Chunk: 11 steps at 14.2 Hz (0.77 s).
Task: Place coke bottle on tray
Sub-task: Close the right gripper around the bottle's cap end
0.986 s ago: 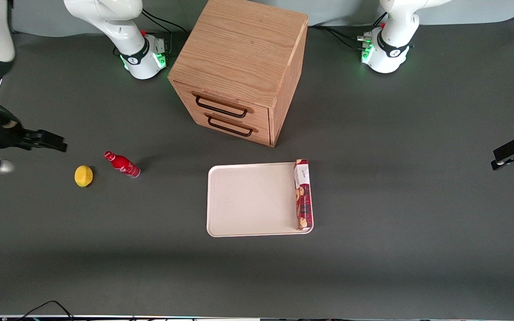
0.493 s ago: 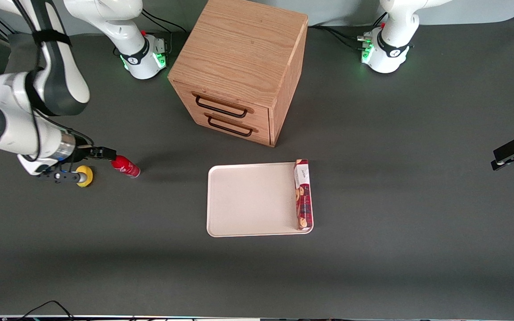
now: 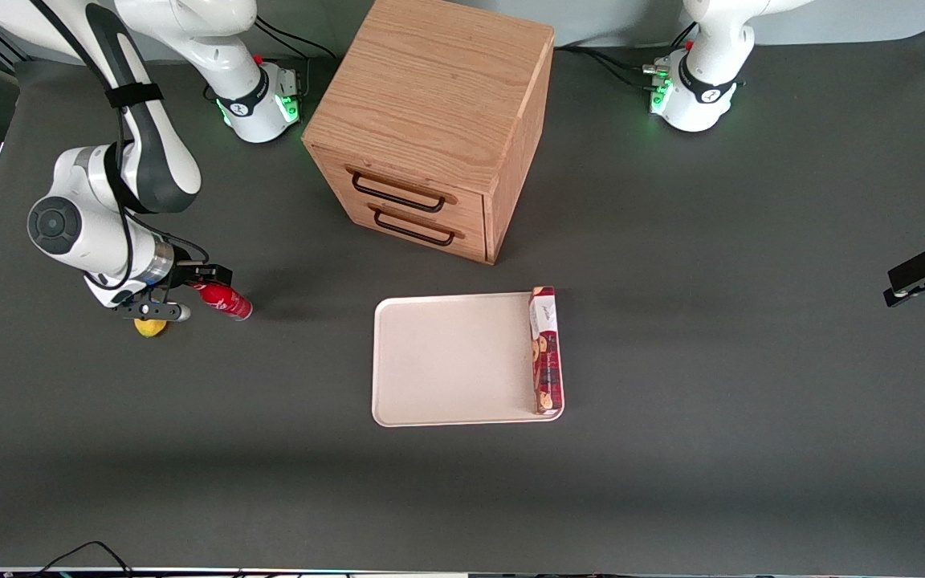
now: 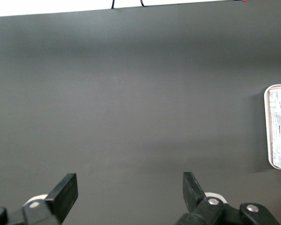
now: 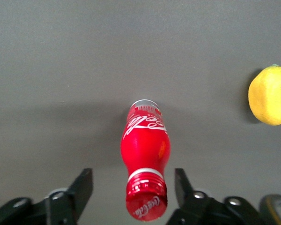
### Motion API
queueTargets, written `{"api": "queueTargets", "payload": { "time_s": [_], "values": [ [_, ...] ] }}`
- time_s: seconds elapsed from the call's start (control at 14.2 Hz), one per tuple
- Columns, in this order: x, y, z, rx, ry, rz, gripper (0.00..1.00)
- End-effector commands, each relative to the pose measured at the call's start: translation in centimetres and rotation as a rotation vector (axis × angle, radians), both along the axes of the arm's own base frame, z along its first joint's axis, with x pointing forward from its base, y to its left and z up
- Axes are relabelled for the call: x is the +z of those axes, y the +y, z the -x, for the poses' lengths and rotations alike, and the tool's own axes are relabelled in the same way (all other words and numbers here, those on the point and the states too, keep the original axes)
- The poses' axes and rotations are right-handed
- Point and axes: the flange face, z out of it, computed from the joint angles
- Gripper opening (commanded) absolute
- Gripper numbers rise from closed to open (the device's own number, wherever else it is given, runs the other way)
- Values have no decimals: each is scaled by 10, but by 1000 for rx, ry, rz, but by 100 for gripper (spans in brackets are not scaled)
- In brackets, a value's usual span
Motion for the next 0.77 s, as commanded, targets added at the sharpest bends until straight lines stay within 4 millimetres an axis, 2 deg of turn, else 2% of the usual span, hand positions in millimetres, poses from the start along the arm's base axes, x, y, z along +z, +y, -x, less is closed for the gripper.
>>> {"api": "queueTargets", "payload": {
  "time_s": [0.0, 0.21, 0.28, 0.35, 0.42, 0.63, 0.7],
  "values": [
    [11, 0, 6, -3, -28, 19, 0],
    [18, -1, 5, 27, -36, 43, 0],
    [25, 0, 4, 27, -47, 44, 0],
    [41, 1, -1, 23, -76, 45, 0],
    [69, 3, -11, 23, -89, 47, 0],
    [178, 21, -48, 43, -88, 40, 0],
    [207, 28, -56, 51, -103, 31, 0]
  ]
}}
